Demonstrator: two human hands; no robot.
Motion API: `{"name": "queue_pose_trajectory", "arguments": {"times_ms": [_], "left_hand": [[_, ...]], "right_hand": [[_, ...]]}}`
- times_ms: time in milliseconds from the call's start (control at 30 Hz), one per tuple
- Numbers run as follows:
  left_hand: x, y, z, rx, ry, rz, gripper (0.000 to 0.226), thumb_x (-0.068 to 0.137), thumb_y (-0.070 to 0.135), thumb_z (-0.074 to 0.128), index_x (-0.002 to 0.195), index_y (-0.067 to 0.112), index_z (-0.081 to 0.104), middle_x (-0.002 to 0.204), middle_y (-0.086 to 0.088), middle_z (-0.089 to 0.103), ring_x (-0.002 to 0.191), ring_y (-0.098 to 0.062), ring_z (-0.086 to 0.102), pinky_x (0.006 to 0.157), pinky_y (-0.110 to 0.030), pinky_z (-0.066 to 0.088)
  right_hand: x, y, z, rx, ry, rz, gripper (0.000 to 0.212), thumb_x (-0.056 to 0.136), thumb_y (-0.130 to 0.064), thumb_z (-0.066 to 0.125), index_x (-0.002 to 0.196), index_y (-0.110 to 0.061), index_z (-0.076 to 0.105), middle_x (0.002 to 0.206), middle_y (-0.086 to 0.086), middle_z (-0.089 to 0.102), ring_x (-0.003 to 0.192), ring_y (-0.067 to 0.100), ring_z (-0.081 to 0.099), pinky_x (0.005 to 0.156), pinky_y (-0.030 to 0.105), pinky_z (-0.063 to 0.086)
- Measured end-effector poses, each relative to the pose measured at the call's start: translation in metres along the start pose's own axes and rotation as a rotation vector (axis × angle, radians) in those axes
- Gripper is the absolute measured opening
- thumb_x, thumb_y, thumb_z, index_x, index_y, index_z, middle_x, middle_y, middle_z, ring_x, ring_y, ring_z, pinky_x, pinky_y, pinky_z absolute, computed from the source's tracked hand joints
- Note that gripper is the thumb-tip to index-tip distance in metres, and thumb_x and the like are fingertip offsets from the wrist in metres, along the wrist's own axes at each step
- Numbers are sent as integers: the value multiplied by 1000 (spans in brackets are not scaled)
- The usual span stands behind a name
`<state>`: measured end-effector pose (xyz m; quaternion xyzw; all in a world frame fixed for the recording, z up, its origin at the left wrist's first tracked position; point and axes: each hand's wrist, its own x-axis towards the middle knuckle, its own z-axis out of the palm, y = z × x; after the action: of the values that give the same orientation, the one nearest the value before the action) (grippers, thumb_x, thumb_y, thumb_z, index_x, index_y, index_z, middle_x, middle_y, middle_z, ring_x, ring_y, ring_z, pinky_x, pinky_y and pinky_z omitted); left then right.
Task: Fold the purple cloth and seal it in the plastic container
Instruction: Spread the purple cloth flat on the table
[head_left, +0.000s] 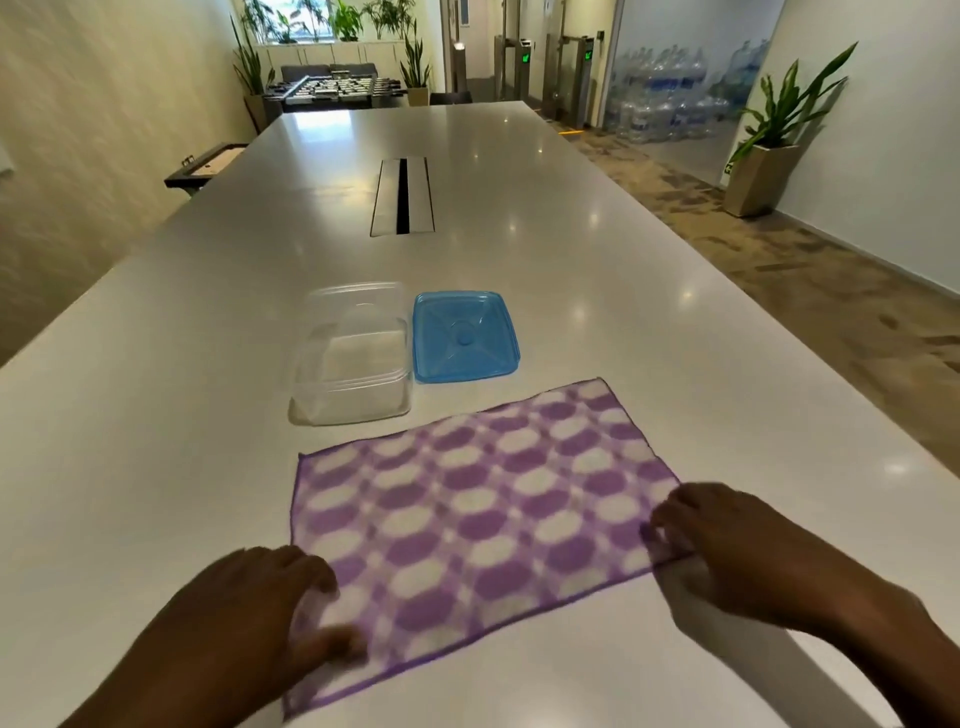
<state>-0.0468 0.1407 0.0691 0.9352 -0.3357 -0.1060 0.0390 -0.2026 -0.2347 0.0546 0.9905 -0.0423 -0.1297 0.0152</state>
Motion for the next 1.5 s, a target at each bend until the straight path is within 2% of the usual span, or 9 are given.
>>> {"name": "queue_pose_trajectory", "arguments": {"times_ms": [133, 267, 367, 533, 733, 1067, 1233, 1333, 1500], "left_hand": [[30, 32, 3, -87, 366, 127, 24, 84, 47, 57, 102, 33, 64, 109, 8, 67, 95, -17, 63, 72, -29, 47], [92, 78, 22, -182, 365, 69, 41, 97, 28, 42, 137, 21, 43, 147, -6, 42, 134, -23, 38, 109, -38, 35], [124, 80, 48, -174, 313, 28, 51, 98, 21, 38, 147, 14, 25, 157, -9, 24, 144, -22, 19, 118, -38, 20], [132, 39, 76, -59, 208, -59, 59, 96, 52, 20, 148, 25, 17, 160, -5, 14, 146, -23, 11, 119, -43, 8], [114, -19, 80, -30, 192, -184, 89, 73, 85, 0, 147, 37, 11, 161, -4, 5, 147, -24, 5, 119, -46, 6], [92, -39, 67, -22, 120, -391, 101, 72, 85, 7, 149, 20, 4, 160, -15, 2, 146, -32, -1, 116, -56, 5], [94, 41, 51, -68, 296, -188, 69, 94, 38, 40, 148, 9, 10, 158, -21, 4, 146, -35, 2, 118, -50, 6], [86, 77, 62, -98, 266, -117, 71, 93, 20, 40, 148, 11, -4, 159, -16, -9, 147, -30, -6, 119, -42, 1], [60, 71, 94, -76, 177, -163, 76, 85, 64, -3, 148, 21, -11, 158, -3, -16, 146, -20, -11, 120, -39, -5]], "right_hand": [[38, -28, -36, 49, 376, -43, 41, 87, -52, 48, 114, -24, 60, 117, 5, 61, 103, 26, 57, 84, 36, 46], [112, -77, -42, 275, 447, -103, 49, 92, -48, 48, 132, -19, 50, 141, 12, 48, 126, 28, 44, 103, 40, 37], [155, -100, -14, 255, 353, -204, 55, 99, -44, 34, 144, -15, 34, 154, 16, 29, 141, 30, 25, 114, 43, 23], [177, -84, 34, 253, 230, -122, 82, 86, -75, 9, 150, -25, 10, 161, 4, 3, 147, 23, 0, 115, 44, -2], [175, -25, 44, 232, 234, -7, 83, 83, -77, 7, 151, -30, 6, 161, -4, -1, 147, 19, -3, 117, 44, -2], [147, 26, 34, 246, 204, 233, 92, 79, -78, 1, 151, -22, 3, 161, 5, -5, 147, 23, -9, 117, 51, -4], [132, -63, 14, 219, 298, -16, 75, 90, -66, 17, 151, -23, 10, 161, 8, -4, 147, 25, -6, 115, 55, -5], [111, -118, 30, 279, 313, -182, 65, 95, -58, 16, 151, -25, 11, 161, 5, 0, 147, 22, -4, 114, 48, -10], [81, -116, 64, 291, 246, -143, 66, 93, -67, 8, 150, -34, 7, 160, -8, -2, 146, 12, -13, 117, 44, -9]]}}
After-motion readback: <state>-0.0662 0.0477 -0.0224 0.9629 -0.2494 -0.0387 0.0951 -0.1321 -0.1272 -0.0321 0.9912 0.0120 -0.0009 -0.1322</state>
